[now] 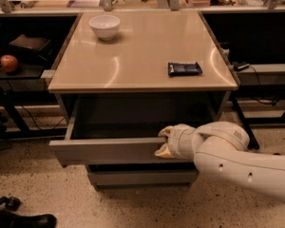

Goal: Open top drawer

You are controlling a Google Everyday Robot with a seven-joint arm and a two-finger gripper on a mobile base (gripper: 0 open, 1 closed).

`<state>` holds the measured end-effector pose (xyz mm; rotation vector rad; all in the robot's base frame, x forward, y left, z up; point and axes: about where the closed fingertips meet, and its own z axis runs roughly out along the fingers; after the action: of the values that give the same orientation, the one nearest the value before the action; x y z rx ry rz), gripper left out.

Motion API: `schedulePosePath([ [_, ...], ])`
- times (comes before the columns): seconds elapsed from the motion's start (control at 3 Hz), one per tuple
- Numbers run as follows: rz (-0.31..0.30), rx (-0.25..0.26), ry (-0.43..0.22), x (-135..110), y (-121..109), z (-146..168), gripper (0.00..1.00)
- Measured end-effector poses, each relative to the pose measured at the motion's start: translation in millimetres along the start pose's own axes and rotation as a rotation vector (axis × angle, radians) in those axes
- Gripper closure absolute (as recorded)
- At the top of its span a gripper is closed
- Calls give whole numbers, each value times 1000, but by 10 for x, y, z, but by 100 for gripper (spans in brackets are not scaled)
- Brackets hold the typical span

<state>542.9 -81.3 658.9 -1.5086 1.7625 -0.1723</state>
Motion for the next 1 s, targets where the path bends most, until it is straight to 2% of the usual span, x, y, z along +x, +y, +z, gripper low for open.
schedulePosePath([
  [1.0, 1, 12, 0, 67, 70, -142, 100],
])
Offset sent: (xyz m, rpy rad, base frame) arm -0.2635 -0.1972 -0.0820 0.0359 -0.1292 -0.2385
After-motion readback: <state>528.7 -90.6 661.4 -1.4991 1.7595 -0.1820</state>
